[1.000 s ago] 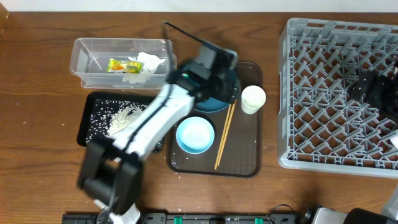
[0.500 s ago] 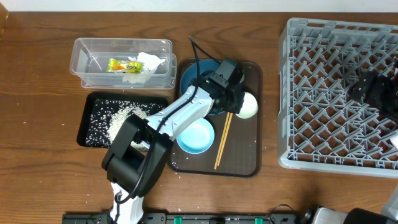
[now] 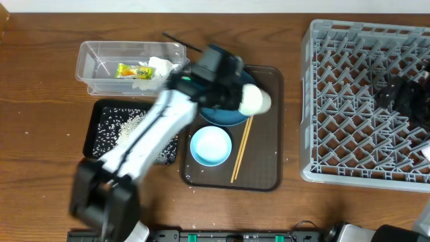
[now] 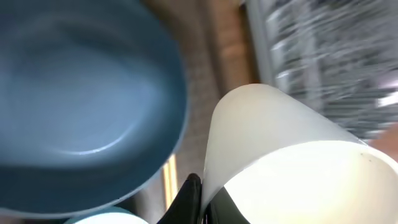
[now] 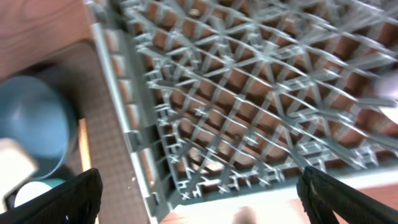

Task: Sort waste into correct bins and load items into the dishwasher rack
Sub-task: 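Grasp the white cup with the left gripper and lift it, then pass the white cup from the left gripper to the right gripper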

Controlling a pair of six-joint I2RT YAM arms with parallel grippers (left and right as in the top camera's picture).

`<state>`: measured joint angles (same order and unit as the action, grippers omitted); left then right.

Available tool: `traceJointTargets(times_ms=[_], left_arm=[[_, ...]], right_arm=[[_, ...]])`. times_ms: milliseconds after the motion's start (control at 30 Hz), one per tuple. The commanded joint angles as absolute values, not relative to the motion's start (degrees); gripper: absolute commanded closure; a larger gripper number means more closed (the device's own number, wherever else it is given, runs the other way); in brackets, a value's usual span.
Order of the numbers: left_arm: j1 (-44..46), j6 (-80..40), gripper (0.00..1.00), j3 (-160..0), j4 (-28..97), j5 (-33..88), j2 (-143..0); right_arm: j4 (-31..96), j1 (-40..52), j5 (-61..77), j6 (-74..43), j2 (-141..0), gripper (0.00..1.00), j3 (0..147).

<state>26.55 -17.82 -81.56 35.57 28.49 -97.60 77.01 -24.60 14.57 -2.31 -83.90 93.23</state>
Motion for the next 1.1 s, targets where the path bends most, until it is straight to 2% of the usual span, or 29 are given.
traceJointTargets(times_ms=[0,133,300,500,900,1067], left_arm=[[21.74,-18.39,0.94,-82.11,35.7,44.8,-94.85],[16.34,-21.47,0.94,-81.89,34.35,61.36,-95.11],[14.98,-21.58,0.94,-81.45,26.15,83.61,-96.97],[17.72,-21.74,0.93,-81.43,26.22,84.42,-97.43],[21.32,-21.8,0.94,-81.43,26.26,81.84,-97.43],[21.37,-22.83,0.94,-81.43,26.22,81.65,-97.43]], right_arm=[[76.03,-23.99,30.41,8.47,-84.01,0.01,91.11],[76.01,-22.22,47.86,21.37,-84.01,0.01,87.05],[76.05,-17.5,67.26,38.63,-84.01,0.01,79.66],[75.29,-9.5,78.76,50.11,-84.01,0.01,74.19],[70.19,-4.32,86.39,48.69,-83.99,0.01,74.13],[69.43,-3.66,89.19,48.69,-83.99,0.06,74.13]])
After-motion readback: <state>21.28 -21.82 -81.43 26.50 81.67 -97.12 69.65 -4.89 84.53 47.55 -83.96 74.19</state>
